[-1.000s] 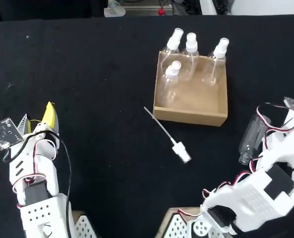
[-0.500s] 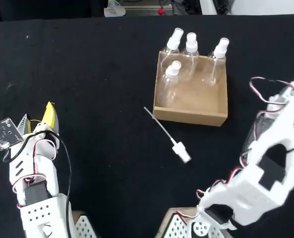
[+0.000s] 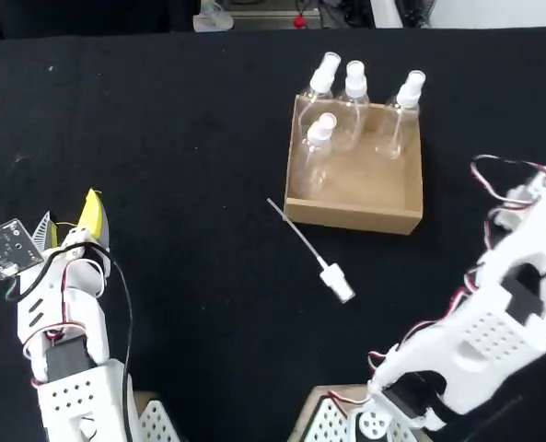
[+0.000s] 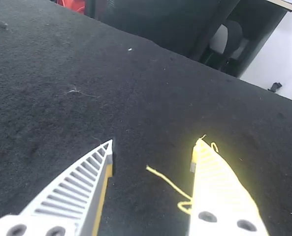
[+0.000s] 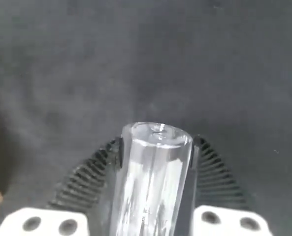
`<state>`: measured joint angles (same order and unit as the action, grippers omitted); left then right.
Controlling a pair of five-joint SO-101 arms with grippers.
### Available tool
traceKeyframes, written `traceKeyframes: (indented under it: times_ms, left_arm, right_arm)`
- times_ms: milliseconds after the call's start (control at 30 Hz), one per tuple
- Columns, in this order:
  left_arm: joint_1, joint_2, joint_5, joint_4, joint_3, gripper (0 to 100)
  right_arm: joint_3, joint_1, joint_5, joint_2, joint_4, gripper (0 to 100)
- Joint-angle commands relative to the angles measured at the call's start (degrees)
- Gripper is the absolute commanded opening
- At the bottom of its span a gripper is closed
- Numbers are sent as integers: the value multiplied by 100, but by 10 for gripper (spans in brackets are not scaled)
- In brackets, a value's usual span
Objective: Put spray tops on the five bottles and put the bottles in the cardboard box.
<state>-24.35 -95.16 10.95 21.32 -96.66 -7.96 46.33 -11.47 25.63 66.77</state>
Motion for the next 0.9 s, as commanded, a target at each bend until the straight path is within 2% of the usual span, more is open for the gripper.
traceKeyframes:
  times_ms: [0, 267, 400, 700, 867]
  left_arm:
    - [57, -70, -9, -114, -119, 252]
    - [57, -70, -9, -114, -119, 252]
    - [57, -70, -9, -114, -119, 252]
    - [57, -70, -9, -114, -119, 252]
    - [57, -70, -9, -114, -119, 252]
  right_arm:
    - [-347, 396, -9, -48, 422, 191]
    - [-549, 809, -18, -57, 932, 191]
    - [-725, 897, 26, -57, 1591, 191]
    - [-2387, 844, -26, -57, 2716, 191]
    - [-3090, 897, -571, -57, 3341, 191]
